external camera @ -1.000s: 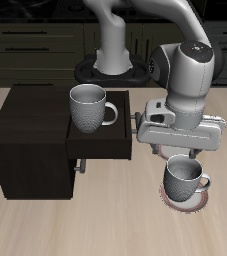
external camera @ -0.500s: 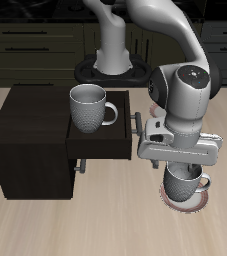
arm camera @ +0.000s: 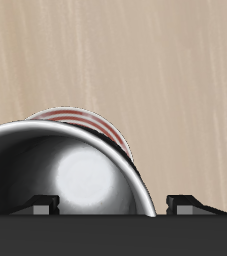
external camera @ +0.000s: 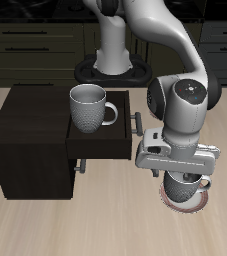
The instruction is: Place the porcelain mug that is on the plate onto the nearest plate relative to the robot
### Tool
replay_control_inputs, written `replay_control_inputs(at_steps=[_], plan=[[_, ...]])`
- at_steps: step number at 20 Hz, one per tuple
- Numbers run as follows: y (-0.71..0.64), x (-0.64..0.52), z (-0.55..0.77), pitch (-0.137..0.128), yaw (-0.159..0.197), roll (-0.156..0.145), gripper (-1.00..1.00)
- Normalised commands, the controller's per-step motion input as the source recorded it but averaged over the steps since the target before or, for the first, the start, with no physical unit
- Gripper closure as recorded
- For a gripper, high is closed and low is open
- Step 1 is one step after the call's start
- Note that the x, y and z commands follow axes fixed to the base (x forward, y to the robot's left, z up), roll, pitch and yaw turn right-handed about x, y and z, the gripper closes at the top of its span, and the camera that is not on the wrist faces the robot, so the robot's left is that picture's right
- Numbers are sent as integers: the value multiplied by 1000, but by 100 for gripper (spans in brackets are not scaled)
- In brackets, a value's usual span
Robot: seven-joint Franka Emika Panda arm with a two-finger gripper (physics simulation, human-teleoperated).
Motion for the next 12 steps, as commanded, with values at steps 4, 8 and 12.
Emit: replay_control_inputs(at_steps=[4,8,12], plan=[[-6,-52,-63,10,-8,7,100],[-42,8,17,4,-20,-3,100],[23,18,59,-7,-19,7,100]])
